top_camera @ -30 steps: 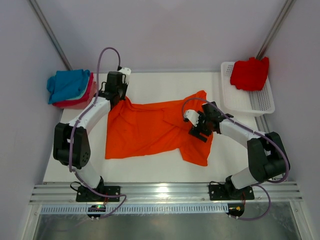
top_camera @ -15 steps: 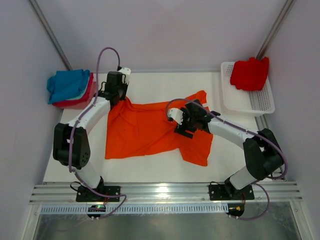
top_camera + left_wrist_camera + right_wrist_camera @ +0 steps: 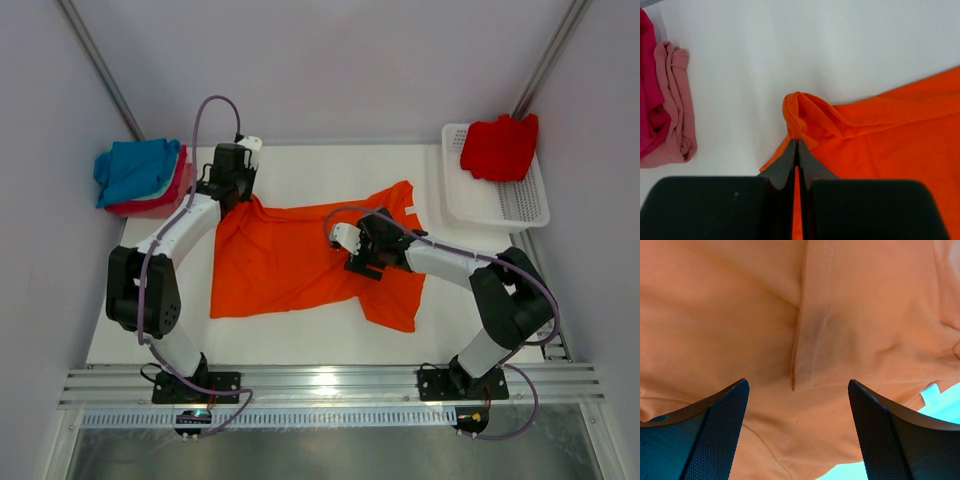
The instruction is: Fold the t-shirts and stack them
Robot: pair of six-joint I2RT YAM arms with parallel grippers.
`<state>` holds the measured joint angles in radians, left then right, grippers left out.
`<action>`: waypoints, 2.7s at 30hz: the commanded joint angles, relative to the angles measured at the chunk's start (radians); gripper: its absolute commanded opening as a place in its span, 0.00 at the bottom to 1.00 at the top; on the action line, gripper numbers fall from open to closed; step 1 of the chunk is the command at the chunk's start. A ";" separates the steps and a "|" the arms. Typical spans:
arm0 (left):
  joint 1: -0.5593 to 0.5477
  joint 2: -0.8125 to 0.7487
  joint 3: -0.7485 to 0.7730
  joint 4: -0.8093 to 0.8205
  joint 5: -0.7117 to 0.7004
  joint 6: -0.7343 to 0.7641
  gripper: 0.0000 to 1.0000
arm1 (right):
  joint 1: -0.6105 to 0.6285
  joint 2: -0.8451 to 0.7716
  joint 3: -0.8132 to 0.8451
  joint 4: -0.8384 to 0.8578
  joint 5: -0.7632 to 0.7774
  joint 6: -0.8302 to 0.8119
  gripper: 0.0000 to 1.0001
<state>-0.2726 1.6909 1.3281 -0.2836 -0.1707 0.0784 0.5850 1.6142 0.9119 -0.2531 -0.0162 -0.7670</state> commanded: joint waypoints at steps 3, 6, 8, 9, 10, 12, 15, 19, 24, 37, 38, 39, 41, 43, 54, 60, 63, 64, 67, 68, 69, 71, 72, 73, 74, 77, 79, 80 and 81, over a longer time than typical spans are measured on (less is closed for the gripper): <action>0.000 -0.007 0.033 0.009 0.020 -0.025 0.00 | -0.001 0.021 0.005 0.094 0.070 0.020 0.84; 0.000 -0.010 0.031 0.004 0.023 -0.023 0.00 | -0.001 0.033 0.008 0.103 0.076 0.021 0.84; 0.000 -0.010 0.029 0.006 0.023 -0.022 0.00 | -0.001 0.041 0.008 0.106 0.084 0.023 0.83; 0.000 -0.008 0.029 0.006 0.025 -0.023 0.00 | -0.001 0.047 0.010 0.107 0.082 0.024 0.83; 0.000 -0.010 0.029 0.006 0.028 -0.025 0.00 | -0.001 0.050 0.008 0.104 0.082 0.025 0.81; 0.000 -0.008 0.029 0.008 0.030 -0.025 0.00 | -0.001 0.058 0.008 0.101 0.082 0.028 0.78; 0.000 -0.005 0.029 0.006 0.034 -0.025 0.00 | -0.001 0.072 0.010 0.091 0.078 0.025 0.58; 0.000 0.000 0.028 0.006 0.042 -0.025 0.00 | -0.001 0.096 0.022 0.074 0.088 0.020 0.27; -0.002 0.001 0.025 0.004 0.042 -0.022 0.00 | -0.001 0.115 0.035 0.081 0.117 0.031 0.03; 0.000 -0.002 0.023 0.006 0.042 -0.009 0.00 | 0.001 -0.022 0.189 0.005 0.229 0.058 0.03; 0.000 -0.003 0.026 0.004 0.045 -0.011 0.00 | -0.001 -0.036 0.214 -0.011 0.232 0.070 0.03; 0.000 -0.002 0.026 0.004 0.045 -0.014 0.00 | -0.001 -0.062 0.260 -0.037 0.237 0.074 0.03; 0.000 -0.005 0.028 0.003 0.045 -0.011 0.00 | -0.001 -0.085 0.297 -0.049 0.245 0.074 0.03; 0.000 -0.010 0.029 0.006 0.030 -0.003 0.00 | -0.001 -0.105 0.341 -0.028 0.278 0.066 0.03; 0.000 -0.086 0.111 0.018 -0.242 0.146 0.00 | -0.002 -0.059 0.541 0.179 0.535 -0.058 0.03; 0.000 -0.198 0.213 -0.041 -0.274 0.129 0.00 | -0.010 -0.083 0.645 0.276 0.653 -0.158 0.03; 0.000 -0.269 0.253 -0.074 -0.285 0.115 0.00 | -0.016 -0.123 0.717 0.229 0.653 -0.157 0.03; 0.000 -0.286 0.270 -0.086 -0.289 0.110 0.00 | -0.016 -0.135 0.734 0.218 0.656 -0.158 0.03; 0.000 -0.364 0.290 -0.123 -0.288 0.101 0.00 | -0.017 -0.181 0.777 0.216 0.689 -0.181 0.03; 0.000 -0.387 0.292 -0.140 -0.285 0.101 0.00 | -0.016 -0.195 0.785 0.216 0.700 -0.198 0.03; 0.000 -0.410 0.293 -0.147 -0.276 0.101 0.00 | -0.016 -0.209 0.798 0.216 0.713 -0.202 0.03; 0.000 -0.482 0.293 -0.172 -0.270 0.100 0.00 | -0.016 -0.263 0.811 0.193 0.729 -0.201 0.03; 0.000 -0.505 0.295 -0.181 -0.267 0.095 0.00 | -0.014 -0.283 0.821 0.187 0.736 -0.190 0.03; 0.000 -0.554 0.293 -0.192 -0.251 0.086 0.00 | -0.014 -0.328 0.829 0.177 0.737 -0.180 0.03; 0.000 -0.579 0.295 -0.201 -0.247 0.083 0.00 | -0.014 -0.350 0.837 0.141 0.739 -0.167 0.03; 0.000 -0.664 0.299 -0.253 -0.222 0.063 0.00 | -0.014 -0.437 0.883 0.040 0.724 -0.095 0.03; 0.000 -0.707 0.296 -0.285 -0.208 0.061 0.00 | -0.014 -0.483 0.918 -0.012 0.705 -0.036 0.03; 0.000 -0.750 0.292 -0.292 -0.193 0.064 0.00 | -0.014 -0.528 0.932 -0.071 0.694 -0.010 0.03; 0.000 -0.775 0.280 -0.307 -0.185 0.063 0.00 | -0.014 -0.555 0.955 -0.105 0.659 0.020 0.03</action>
<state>-0.2752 0.9886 1.5986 -0.5312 -0.3771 0.1555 0.5743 1.1542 1.7885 -0.2462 0.6552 -0.8436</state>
